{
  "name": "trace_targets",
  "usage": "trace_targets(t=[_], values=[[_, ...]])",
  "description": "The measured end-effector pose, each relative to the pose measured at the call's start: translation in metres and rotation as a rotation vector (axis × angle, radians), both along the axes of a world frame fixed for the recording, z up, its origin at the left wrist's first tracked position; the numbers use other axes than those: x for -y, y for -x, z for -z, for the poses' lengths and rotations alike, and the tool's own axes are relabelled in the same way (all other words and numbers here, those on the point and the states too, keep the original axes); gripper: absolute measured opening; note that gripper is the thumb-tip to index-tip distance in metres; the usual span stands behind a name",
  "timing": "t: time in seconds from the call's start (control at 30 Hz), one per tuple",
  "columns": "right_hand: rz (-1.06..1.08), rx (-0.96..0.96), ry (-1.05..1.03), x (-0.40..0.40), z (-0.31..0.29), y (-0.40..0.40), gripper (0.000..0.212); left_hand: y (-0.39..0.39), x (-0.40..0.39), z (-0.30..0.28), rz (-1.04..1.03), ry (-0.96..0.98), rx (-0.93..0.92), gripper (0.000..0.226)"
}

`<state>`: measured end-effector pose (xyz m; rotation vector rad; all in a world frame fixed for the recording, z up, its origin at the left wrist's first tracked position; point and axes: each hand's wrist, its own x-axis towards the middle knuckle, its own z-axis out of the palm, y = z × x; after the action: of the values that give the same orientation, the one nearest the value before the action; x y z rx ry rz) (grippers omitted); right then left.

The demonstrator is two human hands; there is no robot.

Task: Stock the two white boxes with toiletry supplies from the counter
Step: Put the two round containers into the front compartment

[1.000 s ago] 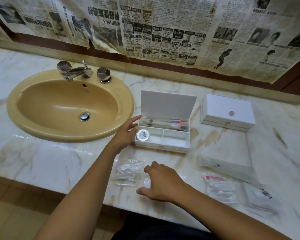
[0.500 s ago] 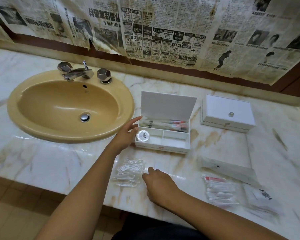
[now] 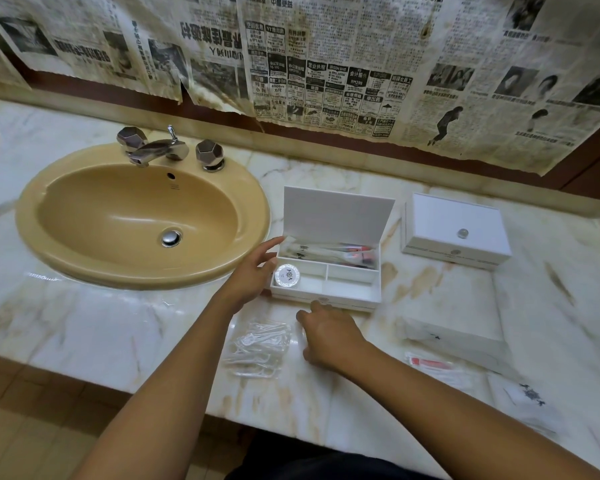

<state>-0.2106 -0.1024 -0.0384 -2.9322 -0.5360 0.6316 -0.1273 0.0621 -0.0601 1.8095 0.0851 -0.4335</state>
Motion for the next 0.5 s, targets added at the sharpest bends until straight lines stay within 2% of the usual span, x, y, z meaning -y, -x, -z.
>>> trace_targets(t=[0.17, 0.5], values=[[-0.006, 0.014, 0.031, -0.001, -0.017, 0.0, 0.04, -0.001, 0.0, 0.001, 0.001, 0.002, 0.0, 0.043], [0.018, 0.014, -0.045, 0.0, -0.035, -0.013, 0.019, -0.003, 0.0, 0.005, -0.008, 0.007, 0.0, 0.043]])
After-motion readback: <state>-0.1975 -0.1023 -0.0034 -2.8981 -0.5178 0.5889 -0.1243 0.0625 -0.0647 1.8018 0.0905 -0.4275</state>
